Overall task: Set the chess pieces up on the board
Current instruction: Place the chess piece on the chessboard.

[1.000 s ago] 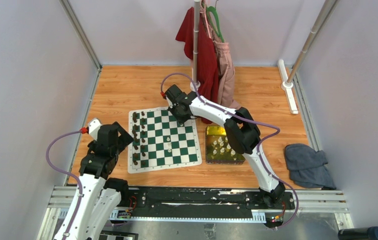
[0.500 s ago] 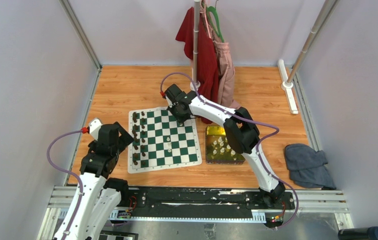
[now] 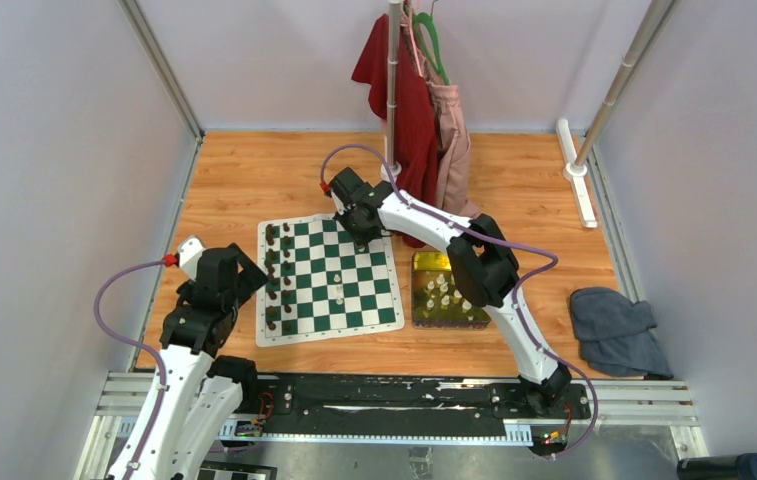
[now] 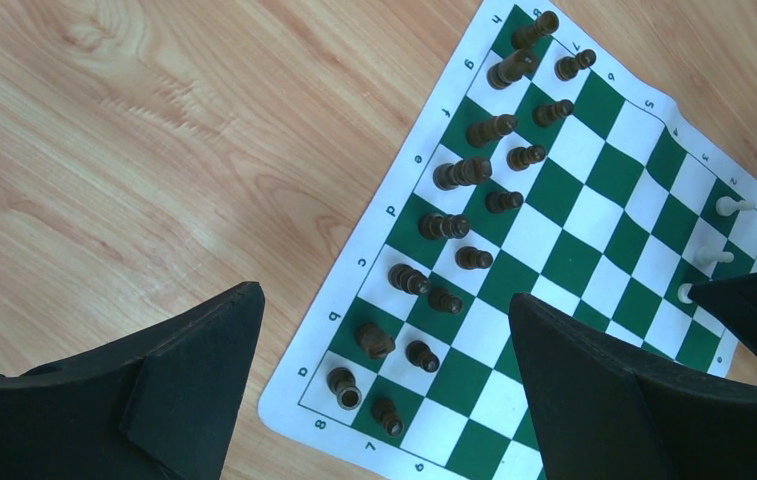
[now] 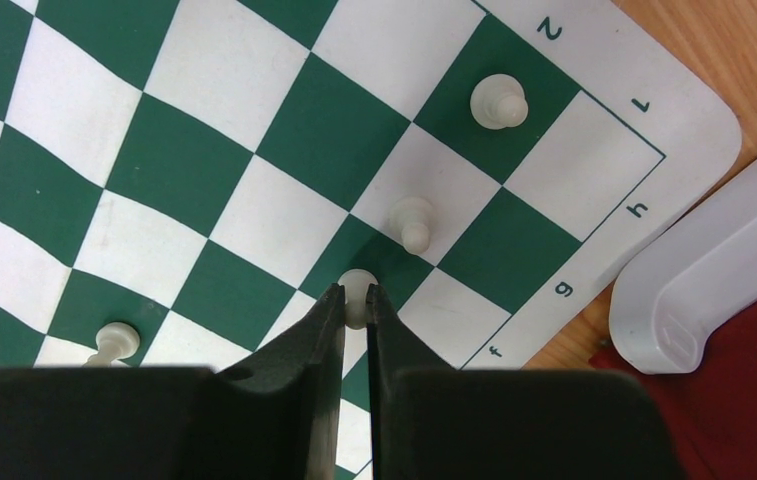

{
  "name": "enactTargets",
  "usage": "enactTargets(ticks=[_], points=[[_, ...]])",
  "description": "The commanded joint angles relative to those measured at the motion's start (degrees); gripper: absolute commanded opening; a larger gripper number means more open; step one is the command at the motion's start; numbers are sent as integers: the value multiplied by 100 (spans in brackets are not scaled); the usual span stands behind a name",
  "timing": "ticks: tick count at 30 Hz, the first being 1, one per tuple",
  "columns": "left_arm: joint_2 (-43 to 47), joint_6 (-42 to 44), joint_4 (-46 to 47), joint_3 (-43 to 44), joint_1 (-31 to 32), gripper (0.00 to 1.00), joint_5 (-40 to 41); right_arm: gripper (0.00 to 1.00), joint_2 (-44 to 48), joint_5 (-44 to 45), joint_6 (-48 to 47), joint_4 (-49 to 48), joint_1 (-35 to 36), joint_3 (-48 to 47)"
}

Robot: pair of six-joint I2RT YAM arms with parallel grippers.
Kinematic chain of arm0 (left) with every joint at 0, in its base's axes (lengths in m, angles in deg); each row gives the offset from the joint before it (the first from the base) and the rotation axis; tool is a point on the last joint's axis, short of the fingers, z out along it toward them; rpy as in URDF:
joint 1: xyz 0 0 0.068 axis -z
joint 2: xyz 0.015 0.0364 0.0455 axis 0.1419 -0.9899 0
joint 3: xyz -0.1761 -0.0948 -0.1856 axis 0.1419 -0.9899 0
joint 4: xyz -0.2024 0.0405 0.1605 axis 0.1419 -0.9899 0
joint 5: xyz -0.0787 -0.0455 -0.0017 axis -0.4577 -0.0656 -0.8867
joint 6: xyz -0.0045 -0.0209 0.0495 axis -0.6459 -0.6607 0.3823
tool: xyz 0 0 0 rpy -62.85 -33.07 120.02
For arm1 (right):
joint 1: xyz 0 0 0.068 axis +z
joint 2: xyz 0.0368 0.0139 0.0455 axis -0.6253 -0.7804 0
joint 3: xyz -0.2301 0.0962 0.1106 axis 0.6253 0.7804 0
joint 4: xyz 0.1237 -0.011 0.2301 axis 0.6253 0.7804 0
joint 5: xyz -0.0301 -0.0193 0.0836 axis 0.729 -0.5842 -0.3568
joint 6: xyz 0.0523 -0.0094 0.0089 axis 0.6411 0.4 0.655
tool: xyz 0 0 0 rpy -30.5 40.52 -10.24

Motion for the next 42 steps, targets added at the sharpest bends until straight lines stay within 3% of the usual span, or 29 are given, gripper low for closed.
enactTargets(ticks=[1,6,27,33,42], points=[[-27,58,115,-80,-27,100,40,20,-191,-35,22,171,-38,-38],[-38,61,116,-81,-27,100,23,40,-150,-9,18,171,-33,-12],[22,54,109,-84,-27,100,33,46,554,524,-155,381,143,106],[43,55,107,-97,-27,100,33,53,859,627,-190,482,399,220],[197,45,107,-123,-27,100,49,53,1062,345,-167,496,943,284]])
